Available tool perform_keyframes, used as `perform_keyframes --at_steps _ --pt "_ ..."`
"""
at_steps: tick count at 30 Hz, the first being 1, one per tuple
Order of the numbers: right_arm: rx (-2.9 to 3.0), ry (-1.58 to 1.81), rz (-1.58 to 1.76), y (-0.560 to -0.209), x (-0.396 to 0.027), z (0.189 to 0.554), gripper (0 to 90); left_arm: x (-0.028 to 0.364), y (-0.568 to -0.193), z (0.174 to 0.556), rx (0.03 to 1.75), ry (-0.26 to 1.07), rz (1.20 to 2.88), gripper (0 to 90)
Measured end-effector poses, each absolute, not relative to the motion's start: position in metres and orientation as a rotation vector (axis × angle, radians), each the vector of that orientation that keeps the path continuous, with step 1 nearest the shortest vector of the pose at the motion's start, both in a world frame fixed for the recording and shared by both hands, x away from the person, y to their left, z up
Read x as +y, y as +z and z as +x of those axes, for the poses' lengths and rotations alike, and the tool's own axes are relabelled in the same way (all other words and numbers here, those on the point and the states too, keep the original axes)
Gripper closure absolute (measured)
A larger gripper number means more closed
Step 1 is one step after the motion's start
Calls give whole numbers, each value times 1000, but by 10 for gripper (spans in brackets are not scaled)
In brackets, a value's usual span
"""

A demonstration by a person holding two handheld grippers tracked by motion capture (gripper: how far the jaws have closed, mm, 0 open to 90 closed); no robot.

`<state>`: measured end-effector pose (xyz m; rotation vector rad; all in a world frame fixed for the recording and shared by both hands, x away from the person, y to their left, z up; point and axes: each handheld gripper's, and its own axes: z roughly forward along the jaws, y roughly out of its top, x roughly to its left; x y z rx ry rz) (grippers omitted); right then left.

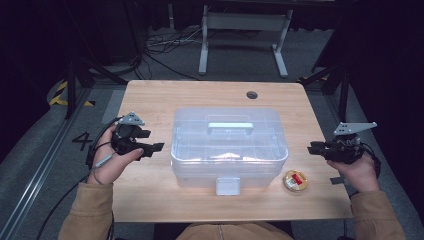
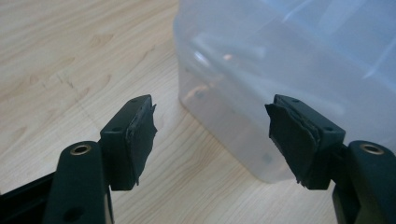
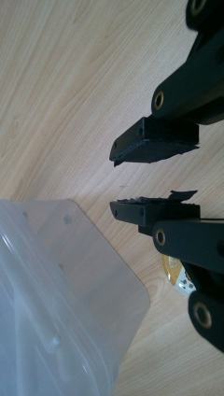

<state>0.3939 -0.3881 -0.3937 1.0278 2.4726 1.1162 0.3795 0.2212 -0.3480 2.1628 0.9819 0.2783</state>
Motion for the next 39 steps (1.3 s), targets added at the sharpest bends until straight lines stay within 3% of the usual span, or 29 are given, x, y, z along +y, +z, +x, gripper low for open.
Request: perform_keyframes --at_steps 21,39 --pt "2494 1101 1043 -399 -385 391 683 168 -300 384 754 246 2203 314" --pt "2504 1109 1035 -399 -384 392 675 118 -298 399 626 194 2233 313"
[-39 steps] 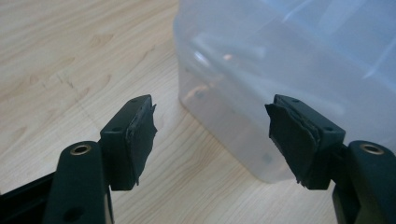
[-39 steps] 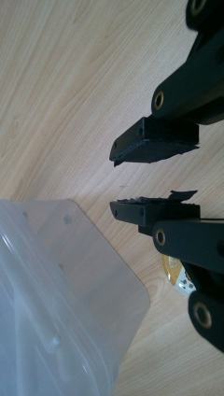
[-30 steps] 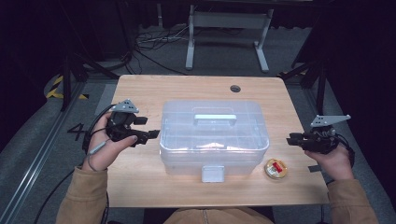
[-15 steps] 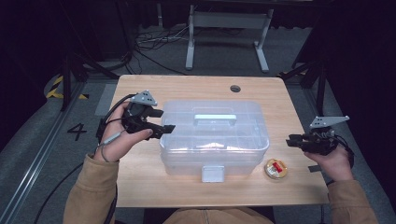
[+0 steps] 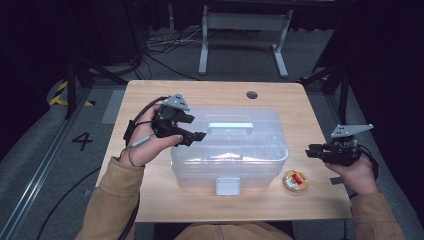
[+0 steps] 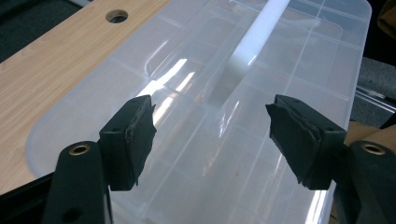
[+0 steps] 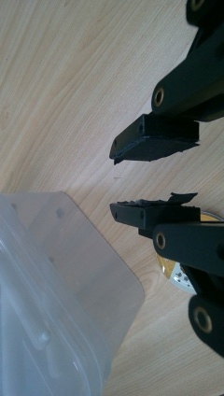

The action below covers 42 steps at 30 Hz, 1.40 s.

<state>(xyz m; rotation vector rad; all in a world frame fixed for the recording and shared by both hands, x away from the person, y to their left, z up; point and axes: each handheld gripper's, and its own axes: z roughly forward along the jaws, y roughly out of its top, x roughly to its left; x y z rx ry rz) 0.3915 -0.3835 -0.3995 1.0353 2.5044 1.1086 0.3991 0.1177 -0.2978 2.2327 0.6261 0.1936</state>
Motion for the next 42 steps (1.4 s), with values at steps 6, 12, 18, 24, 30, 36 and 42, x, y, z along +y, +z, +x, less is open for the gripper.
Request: perform_keyframes --at_steps 6,12,18,24,30,36,42 --pt "2508 1108 1031 -400 -383 392 674 103 -303 404 599 175 2243 322" --pt "2512 1108 1031 -400 -382 392 673 93 -307 409 592 157 2239 380" --pt "2519 1109 1021 -401 -381 392 671 85 -311 412 588 154 2251 447" --pt "2523 1110 1015 -401 -379 391 670 81 -310 412 560 188 2266 693" --pt "2525 1108 1006 -401 -378 389 669 80 -309 411 580 230 2272 736" --pt "2525 1126 996 -400 -378 386 682 80 -307 415 604 220 2272 745" --pt "2523 1171 973 -398 -377 382 706 81 -297 422 625 232 2265 746"
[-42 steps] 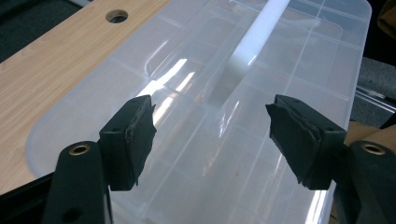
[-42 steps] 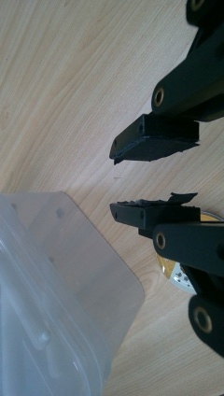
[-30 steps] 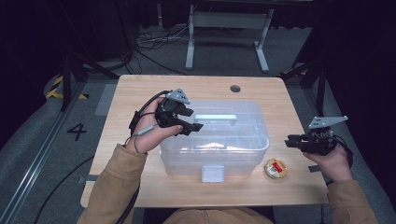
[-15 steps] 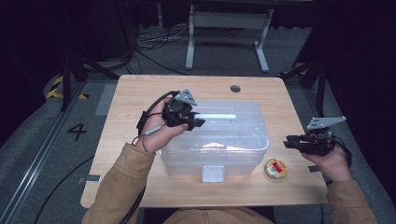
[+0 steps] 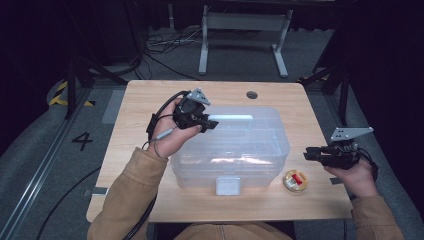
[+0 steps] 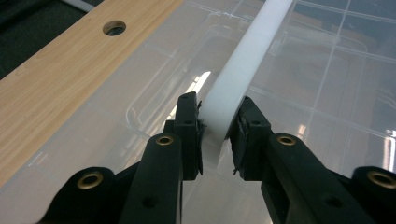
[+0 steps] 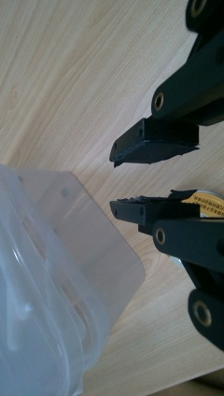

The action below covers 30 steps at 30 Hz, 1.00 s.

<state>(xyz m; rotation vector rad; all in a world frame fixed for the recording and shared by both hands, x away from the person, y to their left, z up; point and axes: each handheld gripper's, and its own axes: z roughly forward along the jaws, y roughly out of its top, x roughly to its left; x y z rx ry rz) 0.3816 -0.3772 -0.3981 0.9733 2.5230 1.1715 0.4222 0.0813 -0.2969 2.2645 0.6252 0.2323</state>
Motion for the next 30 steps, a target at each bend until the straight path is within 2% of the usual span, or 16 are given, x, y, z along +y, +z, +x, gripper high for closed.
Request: perform_keyframes --at_steps 5,11,30 --pt "2513 1218 960 -396 -377 379 734 80 -290 427 638 247 2272 740" --pt "2512 1268 896 -394 -375 374 817 80 -279 438 655 254 2272 723" --pt "2507 1393 735 -391 -356 367 877 79 -263 461 703 240 2279 703"
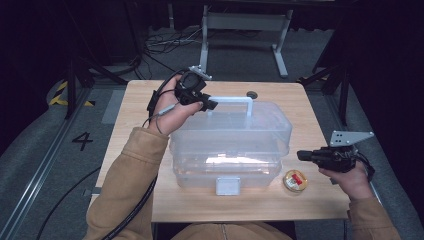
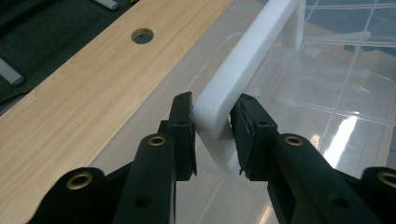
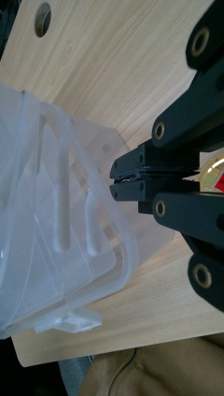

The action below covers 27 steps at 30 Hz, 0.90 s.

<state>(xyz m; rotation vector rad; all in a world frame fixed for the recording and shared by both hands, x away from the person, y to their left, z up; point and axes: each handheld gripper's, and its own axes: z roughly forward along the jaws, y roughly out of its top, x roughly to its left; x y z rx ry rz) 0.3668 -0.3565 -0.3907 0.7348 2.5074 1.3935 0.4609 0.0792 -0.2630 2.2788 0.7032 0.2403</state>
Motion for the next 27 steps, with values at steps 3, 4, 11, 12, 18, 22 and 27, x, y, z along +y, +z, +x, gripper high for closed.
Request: perform_keyframes --at_steps 3,4,11,12,18,22,27 --pt "2491 1421 683 -390 -352 364 887 79 -262 463 710 231 2278 702" --pt "2486 1423 660 -389 -350 363 890 79 -262 463 713 227 2278 702" --pt "2525 1500 601 -387 -334 360 891 79 -262 463 716 225 2277 702" --pt "2530 1502 599 -387 -332 360 891 79 -262 463 717 226 2276 702" --pt "2522 1549 591 -387 -326 360 891 80 -262 463 717 225 2275 702" --pt "2498 1595 603 -387 -324 362 892 80 -262 463 714 226 2275 702" --pt "2473 1623 602 -385 -323 362 893 80 -262 463 716 227 2276 701"
